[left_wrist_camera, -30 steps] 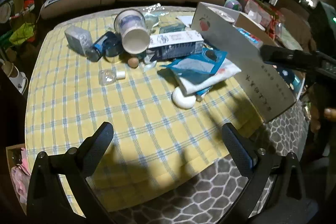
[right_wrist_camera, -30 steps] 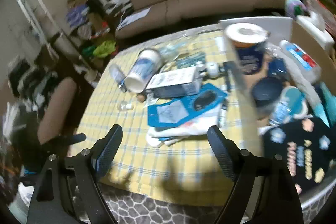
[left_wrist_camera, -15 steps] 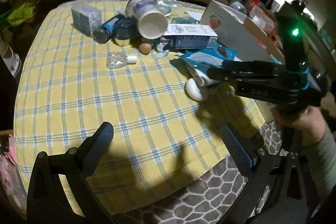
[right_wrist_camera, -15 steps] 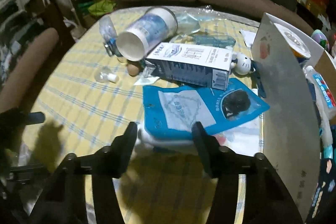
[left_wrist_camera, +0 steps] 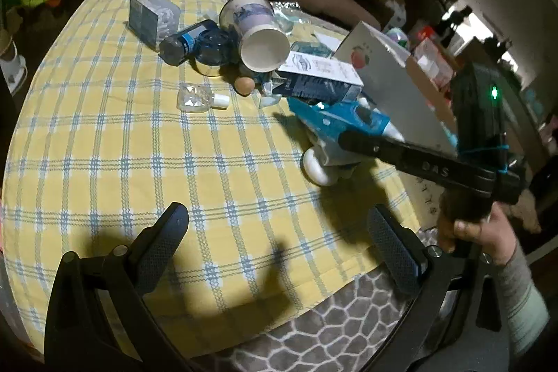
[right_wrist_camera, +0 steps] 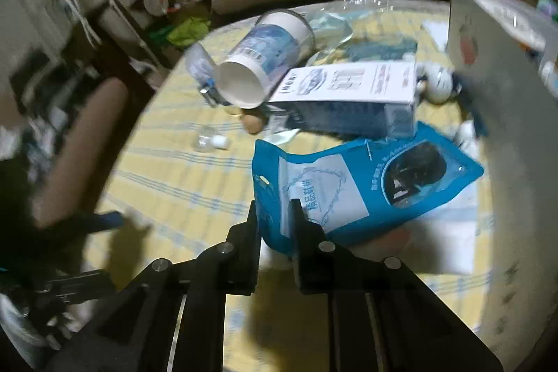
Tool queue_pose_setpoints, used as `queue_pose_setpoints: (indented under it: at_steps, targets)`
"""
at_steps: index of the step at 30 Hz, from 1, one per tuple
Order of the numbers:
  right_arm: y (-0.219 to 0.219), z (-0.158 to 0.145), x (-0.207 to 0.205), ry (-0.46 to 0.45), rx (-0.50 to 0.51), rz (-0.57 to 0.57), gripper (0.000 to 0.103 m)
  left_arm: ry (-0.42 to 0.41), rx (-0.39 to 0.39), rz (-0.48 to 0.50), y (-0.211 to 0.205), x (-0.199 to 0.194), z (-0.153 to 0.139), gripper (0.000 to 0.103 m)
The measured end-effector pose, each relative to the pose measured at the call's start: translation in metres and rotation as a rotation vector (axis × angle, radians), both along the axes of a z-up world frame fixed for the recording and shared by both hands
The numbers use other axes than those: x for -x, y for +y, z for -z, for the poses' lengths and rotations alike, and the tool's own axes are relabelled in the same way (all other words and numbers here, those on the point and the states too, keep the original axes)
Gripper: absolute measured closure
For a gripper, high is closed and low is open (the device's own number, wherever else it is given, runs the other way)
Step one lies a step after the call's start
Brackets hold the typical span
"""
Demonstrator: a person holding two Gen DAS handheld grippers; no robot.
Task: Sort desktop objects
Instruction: 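Grasp the blue pouch on the tablecloth with the right tool and lift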
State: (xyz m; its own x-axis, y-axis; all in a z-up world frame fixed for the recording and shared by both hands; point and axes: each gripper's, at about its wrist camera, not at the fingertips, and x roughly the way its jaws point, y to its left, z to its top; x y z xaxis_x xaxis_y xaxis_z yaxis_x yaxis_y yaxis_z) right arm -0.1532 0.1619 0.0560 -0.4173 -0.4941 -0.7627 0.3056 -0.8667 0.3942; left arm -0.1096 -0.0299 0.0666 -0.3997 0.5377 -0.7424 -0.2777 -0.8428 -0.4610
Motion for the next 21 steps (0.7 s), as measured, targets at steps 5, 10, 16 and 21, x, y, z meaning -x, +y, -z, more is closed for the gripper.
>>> queue_pose_setpoints:
  at_steps: [5, 10, 16, 21]
  targets:
    - [-0.012, -0.003, -0.016, -0.073, 0.153, -0.045, 0.09, -0.053, -0.102, -0.031, -0.01, 0.003, 0.007, 0.0]
    - [-0.049, -0.004, -0.043, -0.13, 0.175, -0.169, 0.091, -0.131, -0.187, -0.086, -0.024, 0.009, 0.024, 0.0]
    - [-0.065, 0.001, -0.058, -0.185, 0.058, -0.211, 0.041, -0.133, -0.121, -0.154, -0.04, 0.012, 0.028, 0.0]
    - [-0.038, -0.007, -0.054, -0.189, 0.041, -0.1, 0.035, -0.093, -0.002, -0.143, -0.043, 0.015, 0.024, 0.0]
